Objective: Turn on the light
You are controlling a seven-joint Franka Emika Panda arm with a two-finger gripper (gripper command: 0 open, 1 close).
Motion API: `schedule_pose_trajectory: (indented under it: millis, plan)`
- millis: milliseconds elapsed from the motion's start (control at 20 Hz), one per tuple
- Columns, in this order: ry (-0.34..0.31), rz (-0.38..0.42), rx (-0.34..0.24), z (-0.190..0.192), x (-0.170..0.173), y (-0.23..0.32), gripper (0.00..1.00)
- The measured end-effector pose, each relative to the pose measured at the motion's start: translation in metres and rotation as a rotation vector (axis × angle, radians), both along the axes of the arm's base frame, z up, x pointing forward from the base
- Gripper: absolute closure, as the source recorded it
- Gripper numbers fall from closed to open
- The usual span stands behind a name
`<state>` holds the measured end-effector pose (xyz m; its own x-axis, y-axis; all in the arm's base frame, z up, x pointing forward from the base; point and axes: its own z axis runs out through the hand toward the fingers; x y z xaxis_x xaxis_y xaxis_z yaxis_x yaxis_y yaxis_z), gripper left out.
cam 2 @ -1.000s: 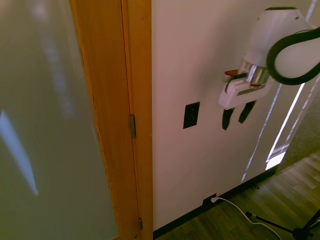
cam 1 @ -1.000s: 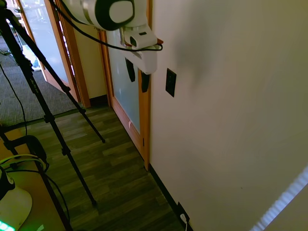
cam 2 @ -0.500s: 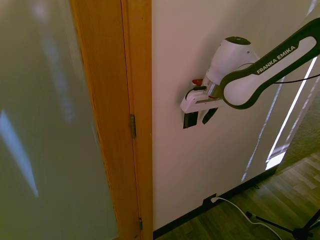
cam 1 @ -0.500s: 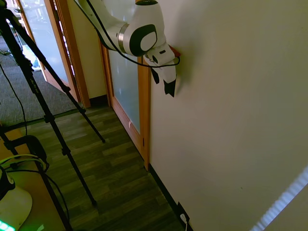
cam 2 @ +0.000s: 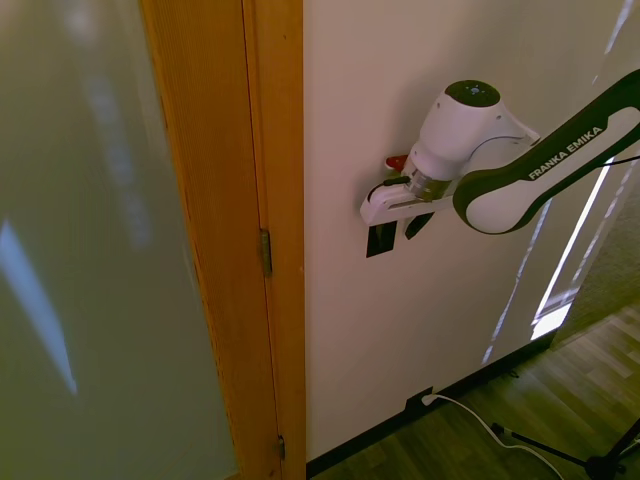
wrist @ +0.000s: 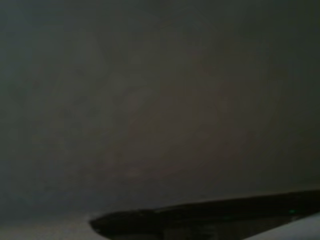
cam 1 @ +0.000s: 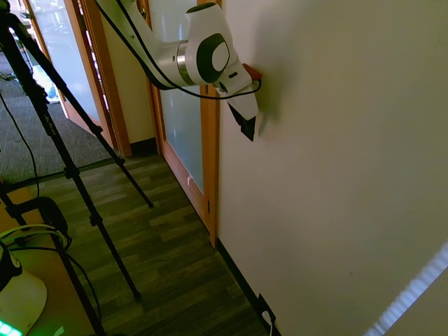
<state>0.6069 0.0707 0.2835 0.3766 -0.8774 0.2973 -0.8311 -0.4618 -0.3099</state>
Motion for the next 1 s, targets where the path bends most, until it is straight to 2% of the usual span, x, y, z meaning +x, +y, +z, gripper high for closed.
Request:
schedule_pose_trajectory:
  millis: [350,600,1000]
  plan:
    - [0.008,0.002,0.044,-0.01,0.006,-0.003,1.0]
    - [-0.011,-0.003,0.077,-0.009,0.005,-0.002,1.0]
    - [-0.021,0.0,0.083,-0.005,0.005,-0.001,1.0]
